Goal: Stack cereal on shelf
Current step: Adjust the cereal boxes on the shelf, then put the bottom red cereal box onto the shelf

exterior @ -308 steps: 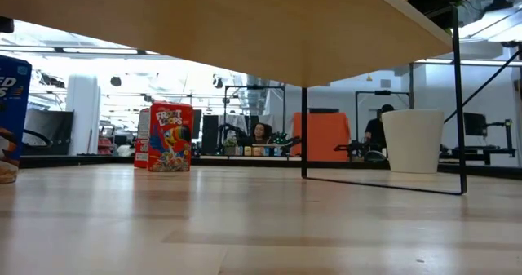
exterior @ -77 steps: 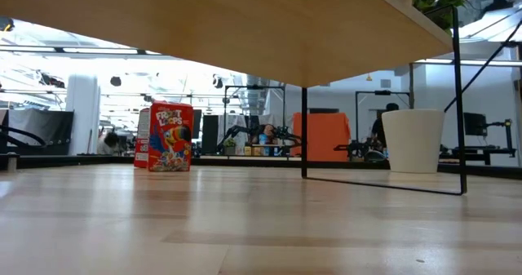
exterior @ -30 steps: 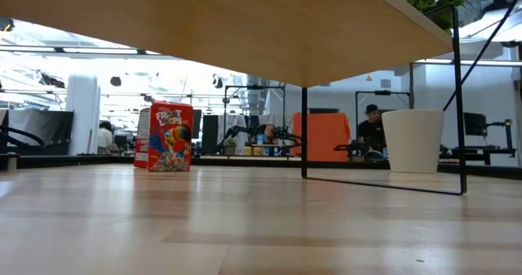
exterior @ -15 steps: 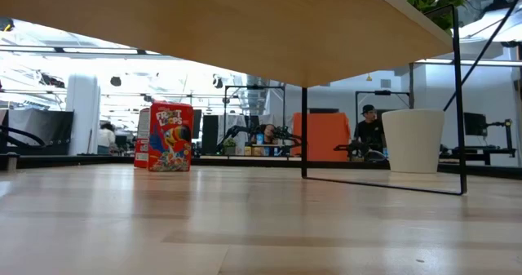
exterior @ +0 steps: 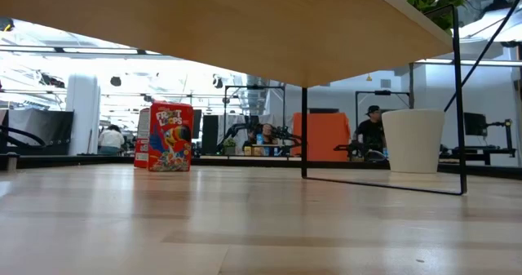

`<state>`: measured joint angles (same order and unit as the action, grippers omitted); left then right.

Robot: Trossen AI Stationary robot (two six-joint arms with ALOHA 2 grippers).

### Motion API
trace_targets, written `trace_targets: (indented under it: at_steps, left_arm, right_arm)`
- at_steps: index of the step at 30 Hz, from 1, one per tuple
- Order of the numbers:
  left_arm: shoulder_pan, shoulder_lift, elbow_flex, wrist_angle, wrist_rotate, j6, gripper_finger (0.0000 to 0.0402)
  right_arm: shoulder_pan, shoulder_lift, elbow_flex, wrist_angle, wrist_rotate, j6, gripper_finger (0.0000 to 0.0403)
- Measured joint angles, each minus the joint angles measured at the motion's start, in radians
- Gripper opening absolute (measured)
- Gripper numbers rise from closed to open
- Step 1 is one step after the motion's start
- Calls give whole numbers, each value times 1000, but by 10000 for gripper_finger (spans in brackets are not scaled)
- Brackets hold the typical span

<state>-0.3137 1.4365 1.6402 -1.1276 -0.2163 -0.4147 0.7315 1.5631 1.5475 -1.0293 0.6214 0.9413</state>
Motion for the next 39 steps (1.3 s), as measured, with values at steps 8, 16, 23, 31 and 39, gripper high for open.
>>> trace_targets:
  at_steps: [8, 16, 23, 31, 39]
  left_arm:
    - [-120, -37, 0, -343, 156, -211, 104]
    - [-318, -37, -17, -442, 162, -648, 253]
    - [-457, -46, -116, -443, 185, -1138, 330]
    - [-568, -50, -273, -444, 246, -1501, 336]
    - [-674, -50, -332, -408, 265, -1828, 336]
  right_arm:
    - [0, 0, 0, -109, -7, 72, 71]
    - [5, 1, 0, -145, -25, 80, 128]
    - [34, 1, 0, -149, -52, 82, 174]
    - [55, 1, 1, -192, -52, 82, 193]
    - [68, 2, 1, -194, -63, 82, 182]
